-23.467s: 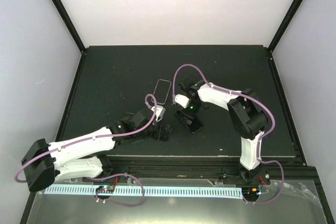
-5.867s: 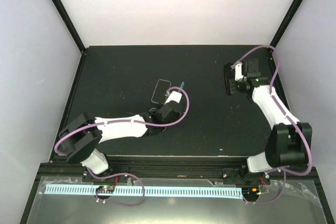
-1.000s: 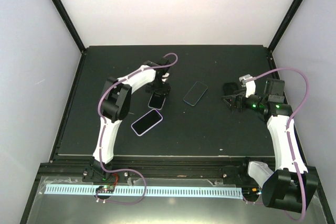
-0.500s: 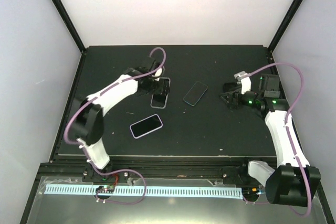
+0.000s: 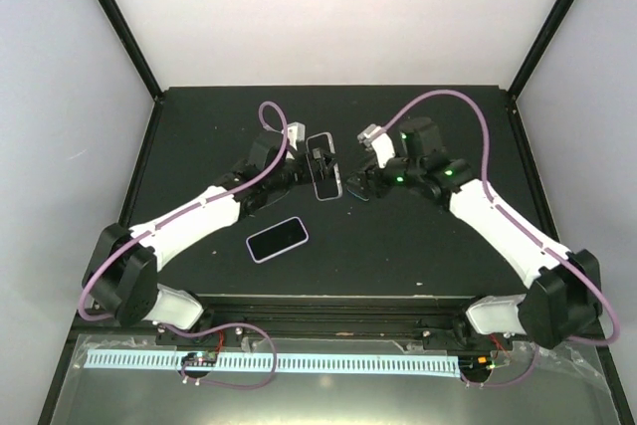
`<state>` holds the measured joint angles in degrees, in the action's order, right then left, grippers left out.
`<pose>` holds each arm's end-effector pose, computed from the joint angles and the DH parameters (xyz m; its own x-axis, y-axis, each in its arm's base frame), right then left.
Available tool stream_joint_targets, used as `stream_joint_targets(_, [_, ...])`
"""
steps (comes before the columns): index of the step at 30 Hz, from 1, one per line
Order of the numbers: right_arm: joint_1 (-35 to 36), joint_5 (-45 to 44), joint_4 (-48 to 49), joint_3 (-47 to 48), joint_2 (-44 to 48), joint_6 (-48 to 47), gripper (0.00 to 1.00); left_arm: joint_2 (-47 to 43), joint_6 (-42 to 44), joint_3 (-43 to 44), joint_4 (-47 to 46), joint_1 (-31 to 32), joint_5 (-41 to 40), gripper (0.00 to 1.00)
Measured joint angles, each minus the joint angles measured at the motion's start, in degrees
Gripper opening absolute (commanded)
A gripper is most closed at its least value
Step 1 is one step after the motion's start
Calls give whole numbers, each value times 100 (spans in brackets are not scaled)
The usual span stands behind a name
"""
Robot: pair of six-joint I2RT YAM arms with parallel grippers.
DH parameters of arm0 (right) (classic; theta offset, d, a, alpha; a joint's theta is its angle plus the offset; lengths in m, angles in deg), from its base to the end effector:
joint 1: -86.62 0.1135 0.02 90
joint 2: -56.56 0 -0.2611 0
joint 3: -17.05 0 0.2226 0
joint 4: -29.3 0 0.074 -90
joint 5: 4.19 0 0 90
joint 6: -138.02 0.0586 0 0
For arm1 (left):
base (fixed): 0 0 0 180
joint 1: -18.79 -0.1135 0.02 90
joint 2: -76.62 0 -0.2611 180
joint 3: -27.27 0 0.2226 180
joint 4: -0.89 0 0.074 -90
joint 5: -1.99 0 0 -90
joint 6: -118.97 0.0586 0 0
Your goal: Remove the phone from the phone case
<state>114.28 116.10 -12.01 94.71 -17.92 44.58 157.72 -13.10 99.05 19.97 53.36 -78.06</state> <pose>0.2258 0.1517 0.3005 -0.5008 -0.3210 -0.8039 -0.7837 0.5624 0.2637 0.2537 -0.1871 0.2728 -0.7491 -0.2853 -0.5979 0.2454 0.7189 -0.6504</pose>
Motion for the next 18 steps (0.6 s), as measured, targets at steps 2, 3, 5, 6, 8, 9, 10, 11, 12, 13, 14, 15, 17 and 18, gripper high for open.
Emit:
stream_joint_targets(2, [229, -140, 83, 107, -243, 184, 62, -4, -205, -90, -310, 96, -83, 34])
stream_joint_targets(3, [348, -212, 111, 146, -348, 262, 61, -17, -315, -146, -457, 149, -133, 34])
stream_joint_targets(5, [553, -363, 131, 227, -527, 409, 59, -83, -474, -260, -658, 236, -275, 34])
stream_joint_targets(6, [640, -466, 129, 286, -619, 494, 57, -131, -529, -310, -713, 273, -345, 34])
stream_joint_targets(8, [787, -654, 127, 431, -822, 684, 51, -258, -636, -435, -813, 356, -540, 34])
stream_joint_targets(9, [824, -719, 118, 492, -901, 748, 50, -348, -688, -505, -861, 400, -654, 34])
stream_joint_targets(10, [841, -791, 107, 546, -984, 859, 49, -433, -728, -573, -911, 433, -767, 34])
stream_joint_targets(11, [846, -855, 103, 581, -1038, 916, 47, -505, -756, -616, -944, 457, -848, 34])
stream_joint_targets(12, [848, -881, 107, 597, -1073, 979, 44, -601, -772, -678, -960, 490, -957, 34])
stream_joint_targets(13, [846, -850, 116, 601, -1091, 1060, 39, -693, -782, -737, -970, 509, -1058, 34])
stream_joint_targets(14, [848, -826, 129, 610, -1093, 1139, 35, -772, -796, -802, -1003, 533, -1152, 34])
stream_joint_targets(15, [881, -787, 125, 627, -1093, 1182, 30, -837, -807, -855, -1029, 542, -1239, 34])
stream_joint_targets(17, [922, -675, 138, 656, -1093, 1287, 21, -944, -817, -925, -1056, 568, -1388, 34])
stream_joint_targets(18, [929, -603, 153, 669, -1093, 1335, 15, -966, -817, -938, -1071, 573, -1425, 34])
